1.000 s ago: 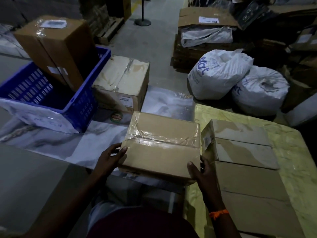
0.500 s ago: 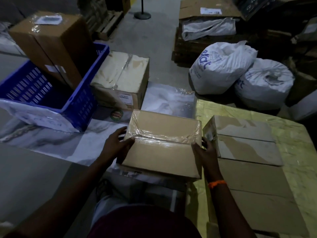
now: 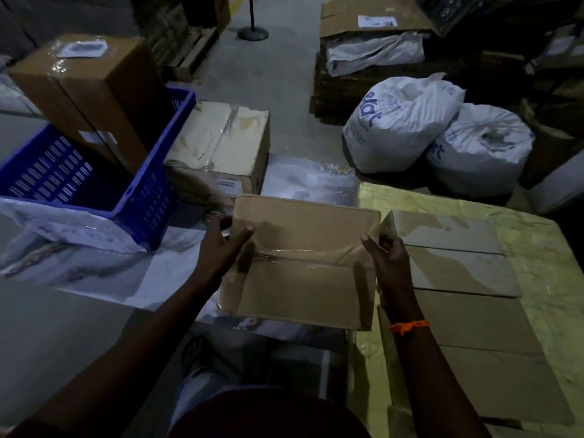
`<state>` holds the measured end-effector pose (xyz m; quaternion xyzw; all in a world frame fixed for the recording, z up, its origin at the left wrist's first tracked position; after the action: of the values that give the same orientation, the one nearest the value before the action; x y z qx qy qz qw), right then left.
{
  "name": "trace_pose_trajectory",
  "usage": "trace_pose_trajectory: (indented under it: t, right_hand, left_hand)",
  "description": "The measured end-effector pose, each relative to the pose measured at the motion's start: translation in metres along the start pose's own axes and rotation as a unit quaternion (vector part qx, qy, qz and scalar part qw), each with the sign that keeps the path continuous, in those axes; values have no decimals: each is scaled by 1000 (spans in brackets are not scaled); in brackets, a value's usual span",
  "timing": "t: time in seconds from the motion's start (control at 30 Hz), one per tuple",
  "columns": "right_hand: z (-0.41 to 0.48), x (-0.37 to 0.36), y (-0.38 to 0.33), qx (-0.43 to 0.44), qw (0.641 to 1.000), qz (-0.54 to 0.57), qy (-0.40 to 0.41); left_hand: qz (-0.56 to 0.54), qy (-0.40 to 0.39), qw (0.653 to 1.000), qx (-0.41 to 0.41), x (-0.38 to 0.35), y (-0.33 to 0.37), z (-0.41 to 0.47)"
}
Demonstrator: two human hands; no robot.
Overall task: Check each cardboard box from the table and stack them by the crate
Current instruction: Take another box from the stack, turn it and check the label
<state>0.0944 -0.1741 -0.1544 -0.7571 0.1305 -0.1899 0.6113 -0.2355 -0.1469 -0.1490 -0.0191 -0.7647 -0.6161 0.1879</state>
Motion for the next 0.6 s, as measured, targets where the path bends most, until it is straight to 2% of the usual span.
trace_pose_trajectory:
  t: [0.13, 0.43, 0.6]
  right_hand:
    - [-7, -3, -17, 23, 998, 41, 36]
    - [-33, -8, -8, 30, 997, 51, 40]
    - [-45, -3, -5, 28, 998, 37, 33]
  left_hand:
    - [-67, 18, 998, 4, 9, 16, -5]
    - [-55, 74, 996, -1, 20, 10, -23]
    - [-51, 59, 997, -8, 21, 4, -34]
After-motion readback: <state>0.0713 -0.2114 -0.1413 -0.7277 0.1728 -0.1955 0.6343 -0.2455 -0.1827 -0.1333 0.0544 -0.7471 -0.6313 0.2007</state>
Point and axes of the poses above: each hand's wrist, its own z-axis towards the middle knuckle, its own x-axis out of the back of the hand, y = z × x, the point moved 3 cm from there along z, towards the middle knuckle, and after that the axes turned 1 degree about y, right-handed, at the moved point
